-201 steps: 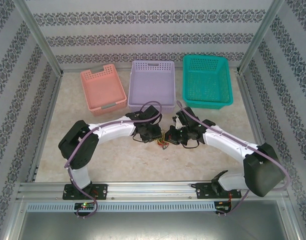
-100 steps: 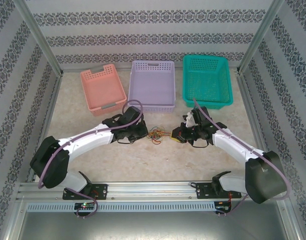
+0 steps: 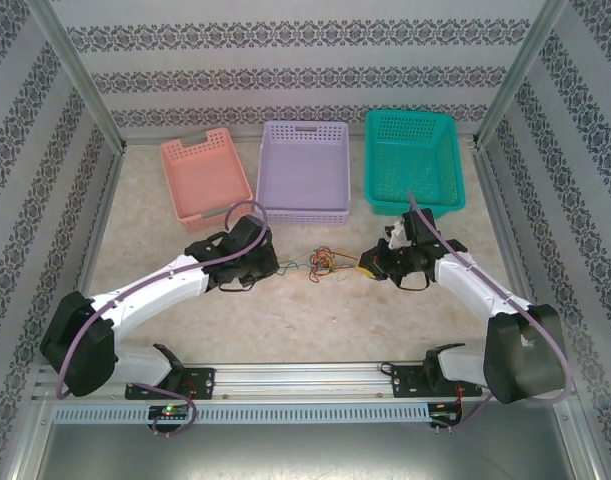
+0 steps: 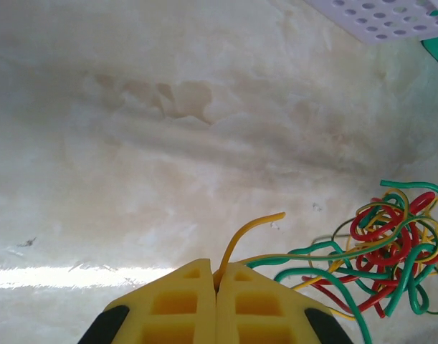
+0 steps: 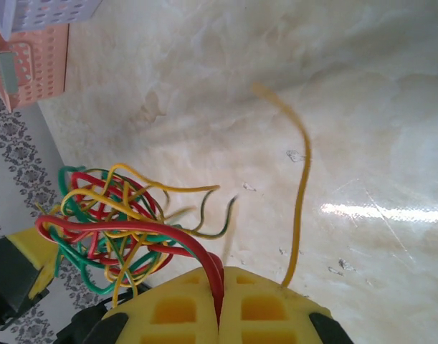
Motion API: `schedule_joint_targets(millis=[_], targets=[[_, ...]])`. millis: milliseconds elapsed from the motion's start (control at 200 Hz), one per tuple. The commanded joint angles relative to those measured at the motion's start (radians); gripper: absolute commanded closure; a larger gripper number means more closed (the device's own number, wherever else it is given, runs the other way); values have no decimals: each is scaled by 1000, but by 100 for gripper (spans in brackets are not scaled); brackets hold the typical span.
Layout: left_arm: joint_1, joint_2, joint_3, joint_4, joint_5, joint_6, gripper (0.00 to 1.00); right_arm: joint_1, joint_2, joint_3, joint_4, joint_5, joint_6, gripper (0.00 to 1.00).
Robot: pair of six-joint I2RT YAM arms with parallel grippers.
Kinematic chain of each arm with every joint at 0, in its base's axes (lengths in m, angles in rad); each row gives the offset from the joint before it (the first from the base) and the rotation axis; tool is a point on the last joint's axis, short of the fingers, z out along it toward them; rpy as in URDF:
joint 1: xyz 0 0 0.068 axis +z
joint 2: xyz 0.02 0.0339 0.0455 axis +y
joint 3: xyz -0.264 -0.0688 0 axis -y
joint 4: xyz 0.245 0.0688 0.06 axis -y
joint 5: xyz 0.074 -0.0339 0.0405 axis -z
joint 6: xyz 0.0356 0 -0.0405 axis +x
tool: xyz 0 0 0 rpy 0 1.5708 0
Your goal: Untangle the cables
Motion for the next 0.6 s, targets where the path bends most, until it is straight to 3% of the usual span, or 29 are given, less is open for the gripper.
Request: schedule_joint_targets(millis=[0,120,370,595], targets=[[56,-26,-47,-229,-200,17,100,-41,13,18,-68,151,-16,100],[67,-24,-18,-279,-235,10,100,-31,19,25,-91,185,-25,100],[197,-79,-31,-354,-244,64,100,-156,-9,72,-174,246,-76,100],[207,-52,-66,-193,-108,50,100,-75,40,62,-118,243,-25,100]])
